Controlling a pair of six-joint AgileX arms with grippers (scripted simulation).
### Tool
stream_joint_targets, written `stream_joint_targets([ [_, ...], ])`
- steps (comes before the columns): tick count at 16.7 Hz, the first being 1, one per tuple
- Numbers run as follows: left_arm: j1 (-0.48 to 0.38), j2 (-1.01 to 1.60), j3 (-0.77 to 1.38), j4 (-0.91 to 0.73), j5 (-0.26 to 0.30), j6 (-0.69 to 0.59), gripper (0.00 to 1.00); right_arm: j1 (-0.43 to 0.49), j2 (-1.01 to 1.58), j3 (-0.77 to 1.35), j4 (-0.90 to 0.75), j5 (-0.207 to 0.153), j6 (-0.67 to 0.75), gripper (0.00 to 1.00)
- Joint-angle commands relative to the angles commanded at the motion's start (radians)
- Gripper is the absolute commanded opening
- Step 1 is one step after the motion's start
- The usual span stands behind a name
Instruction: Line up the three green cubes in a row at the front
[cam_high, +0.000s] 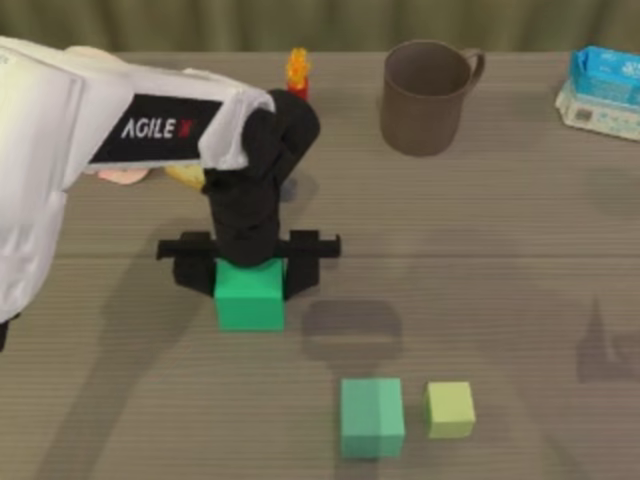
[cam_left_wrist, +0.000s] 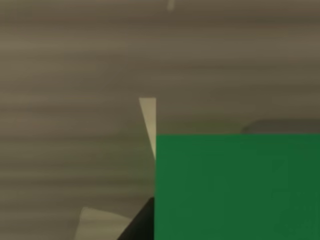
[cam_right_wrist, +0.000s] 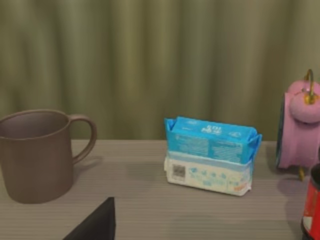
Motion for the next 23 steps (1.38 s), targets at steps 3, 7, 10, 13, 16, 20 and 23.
stream_joint_targets([
  [3, 0.002, -0.016, 0.03, -0.042, -0.001, -0.001, 0.0, 0.0, 0.0, 0.0, 0.0, 0.0, 0.0, 1.0],
  [7, 0.015, -0.075, 0.11, -0.196, -0.001, -0.003, 0.0, 0.0, 0.0, 0.0, 0.0, 0.0, 0.0, 1.0],
  [10, 0.019, -0.098, 0.133, -0.231, -0.001, -0.002, 0.0, 0.0, 0.0, 0.0, 0.0, 0.0, 0.0, 1.0],
  [13, 0.013, -0.095, 0.131, -0.229, -0.001, -0.001, 0.0, 0.0, 0.0, 0.0, 0.0, 0.0, 0.0, 1.0],
  [16, -0.006, -0.132, 0.091, -0.219, -0.002, -0.019, 0.0, 0.0, 0.0, 0.0, 0.0, 0.0, 0.0, 1.0],
  [20, -0.08, -0.279, -0.089, -0.19, -0.003, -0.1, 0.0, 0.0, 0.0, 0.0, 0.0, 0.0, 0.0, 1.0],
  [23, -0.147, -0.405, -0.252, -0.166, -0.003, -0.17, 0.0, 0.0, 0.0, 0.0, 0.0, 0.0, 0.0, 1.0],
])
